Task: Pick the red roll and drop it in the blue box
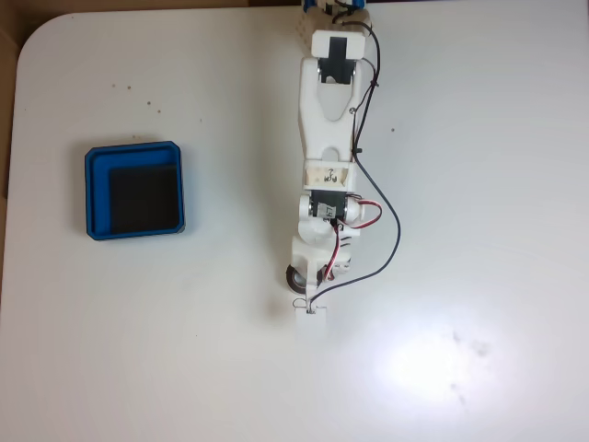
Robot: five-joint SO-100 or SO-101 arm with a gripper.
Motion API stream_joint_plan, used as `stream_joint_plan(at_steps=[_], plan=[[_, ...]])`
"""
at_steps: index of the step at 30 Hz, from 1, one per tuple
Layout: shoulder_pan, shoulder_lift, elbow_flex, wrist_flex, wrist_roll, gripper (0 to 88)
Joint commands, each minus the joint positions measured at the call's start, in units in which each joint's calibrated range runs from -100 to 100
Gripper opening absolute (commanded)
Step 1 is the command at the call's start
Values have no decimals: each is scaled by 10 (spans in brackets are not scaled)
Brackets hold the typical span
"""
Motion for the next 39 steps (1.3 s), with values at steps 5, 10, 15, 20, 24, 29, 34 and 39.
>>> stream_joint_plan(at_steps=[5, 10, 15, 20, 24, 29, 34, 39], plan=[[11, -39, -38, -4, 3, 5], [28, -129, -33, 0, -2, 5], [66, -217, -31, 0, -2, 5], [123, -285, -31, 1, -2, 5], [169, -317, -31, 43, -2, 5], [187, -357, -32, 172, -2, 5], [231, -359, -33, 257, 0, 6], [305, -354, -36, 255, 2, 6]])
